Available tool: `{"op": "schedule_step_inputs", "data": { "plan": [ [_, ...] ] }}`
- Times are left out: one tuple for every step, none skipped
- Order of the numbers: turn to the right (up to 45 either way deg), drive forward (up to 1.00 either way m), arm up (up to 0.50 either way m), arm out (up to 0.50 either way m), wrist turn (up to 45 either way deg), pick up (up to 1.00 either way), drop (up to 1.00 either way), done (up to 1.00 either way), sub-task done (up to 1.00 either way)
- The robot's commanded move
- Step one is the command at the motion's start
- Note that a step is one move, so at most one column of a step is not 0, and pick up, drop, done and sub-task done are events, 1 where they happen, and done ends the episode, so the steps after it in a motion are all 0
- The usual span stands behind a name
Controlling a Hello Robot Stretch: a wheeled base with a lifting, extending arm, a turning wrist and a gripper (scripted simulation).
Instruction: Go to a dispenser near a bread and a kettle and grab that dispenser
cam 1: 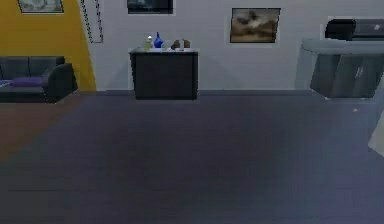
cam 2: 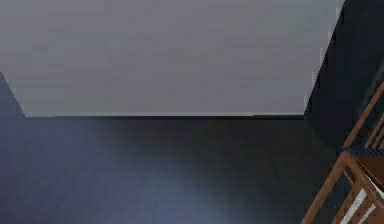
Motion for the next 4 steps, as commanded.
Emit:
{"op": "schedule_step_inputs", "data": {
  "plan": [
    [-45.0, 0.0, 0.0, 0.0, 0.0, 0.0, 0.0, 0.0, 0.0],
    [-36.0, 0.0, 0.0, 0.0, 0.0, 0.0, 0.0, 0.0, 0.0],
    [0.0, 0.25, 0.0, 0.0, 0.0, 0.0, 0.0, 0.0, 0.0],
    [-45.0, 0.0, 0.0, 0.0, 0.0, 0.0, 0.0, 0.0, 0.0]
  ]
}}
